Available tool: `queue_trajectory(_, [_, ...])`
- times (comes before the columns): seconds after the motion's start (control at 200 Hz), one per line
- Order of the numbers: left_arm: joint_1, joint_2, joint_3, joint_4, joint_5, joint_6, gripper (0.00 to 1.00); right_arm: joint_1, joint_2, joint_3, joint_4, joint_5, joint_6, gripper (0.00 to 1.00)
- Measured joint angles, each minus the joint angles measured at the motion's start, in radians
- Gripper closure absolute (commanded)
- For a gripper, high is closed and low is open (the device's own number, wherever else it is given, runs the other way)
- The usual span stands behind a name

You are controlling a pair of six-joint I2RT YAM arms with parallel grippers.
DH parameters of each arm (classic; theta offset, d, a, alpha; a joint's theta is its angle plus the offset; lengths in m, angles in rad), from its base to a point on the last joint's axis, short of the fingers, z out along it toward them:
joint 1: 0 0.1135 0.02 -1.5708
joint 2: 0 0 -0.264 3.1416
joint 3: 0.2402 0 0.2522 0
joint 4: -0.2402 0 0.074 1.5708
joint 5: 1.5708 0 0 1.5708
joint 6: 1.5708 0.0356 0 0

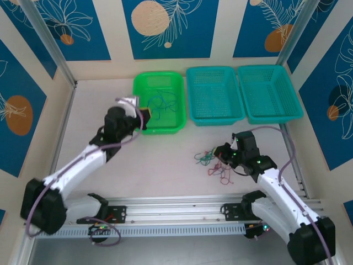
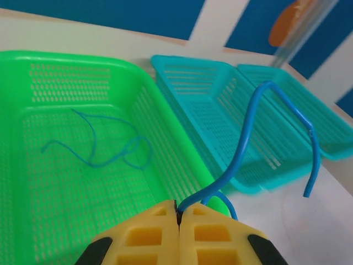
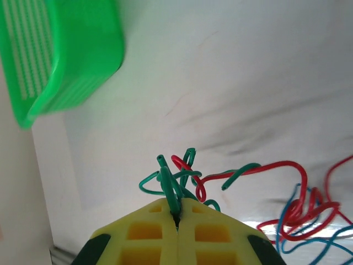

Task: Untangle the cables

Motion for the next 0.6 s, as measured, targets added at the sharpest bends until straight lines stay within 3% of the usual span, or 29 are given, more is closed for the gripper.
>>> queue_trajectory(0.14, [0.054,0.281,0.234,-0.071,0.031,-0.004,0.99,0.1,0.054,0.067,0.0,-0.001,-0.035,1.0])
queue_trajectory(0.29, [0.068,0.446,0.329,-0.141,0.018,-0.022,0.57,0.164,0.087,0.127,-0.014,0.01,-0.05,1.0])
queue_trajectory(0.385, [0.07,0.451,0.324,-0.166,0.022,-0.052,0.45,0.177,0.089,0.145,-0.013,0.011,-0.054,1.0])
queue_trajectory(0.48, [0.071,0.396,0.278,-0.145,0.036,-0.074,0.44,0.18,0.094,0.148,-0.005,0.004,-0.061,1.0])
queue_trajectory(0.6, [0.068,0.218,0.163,-0.128,0.077,-0.08,0.44,0.187,0.134,0.172,0.0,-0.005,-0.073,1.0])
